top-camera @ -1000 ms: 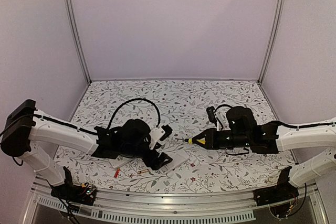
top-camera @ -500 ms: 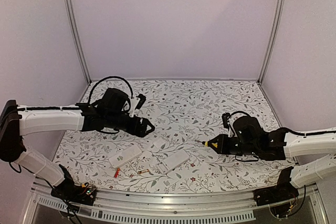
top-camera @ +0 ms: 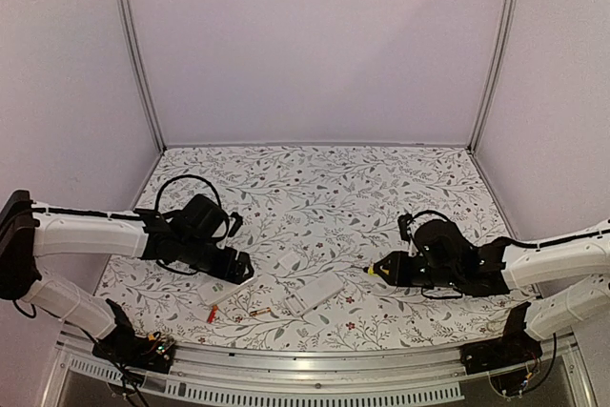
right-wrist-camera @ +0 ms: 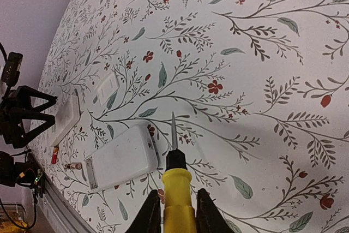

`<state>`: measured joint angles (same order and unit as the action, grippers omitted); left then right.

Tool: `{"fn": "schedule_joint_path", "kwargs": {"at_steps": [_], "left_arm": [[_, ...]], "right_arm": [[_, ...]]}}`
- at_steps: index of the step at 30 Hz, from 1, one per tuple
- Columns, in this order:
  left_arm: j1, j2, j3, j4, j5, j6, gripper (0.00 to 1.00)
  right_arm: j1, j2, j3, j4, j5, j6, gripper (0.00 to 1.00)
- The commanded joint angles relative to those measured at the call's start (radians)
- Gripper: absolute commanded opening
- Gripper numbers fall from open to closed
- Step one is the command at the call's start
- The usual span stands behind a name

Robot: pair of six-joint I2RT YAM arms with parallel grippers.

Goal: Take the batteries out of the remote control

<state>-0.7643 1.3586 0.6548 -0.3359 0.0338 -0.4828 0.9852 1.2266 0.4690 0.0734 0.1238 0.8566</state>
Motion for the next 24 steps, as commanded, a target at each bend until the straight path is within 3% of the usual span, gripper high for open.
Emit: {"fn": "schedule_joint_path", "kwargs": {"at_steps": [1, 12, 18, 24], "left_arm": [[-0.063, -0.002, -0.019, -0.042, -0.115, -0.032, 0.89], [-0.145, 0.126, 0.026, -0.115, -0.226, -0.038, 0.88], [-0.176, 0.138, 0.046, -0.114, -0.243, -0.021, 0.63], [-0.179, 0.123, 0.068, -0.108, -0.266, 0.005, 0.43]], "right_arm": [[-0.004, 0.012, -0.021, 0.034, 0.013, 0.009, 0.29], [-0.004, 0.000, -0.042, 0.051, 0.023, 0.015, 0.49], [-0.005, -0.016, -0.047, 0.051, 0.027, 0.018, 0.53], [-0.005, -0.054, -0.004, 0.021, 0.012, 0.003, 0.69]]}}
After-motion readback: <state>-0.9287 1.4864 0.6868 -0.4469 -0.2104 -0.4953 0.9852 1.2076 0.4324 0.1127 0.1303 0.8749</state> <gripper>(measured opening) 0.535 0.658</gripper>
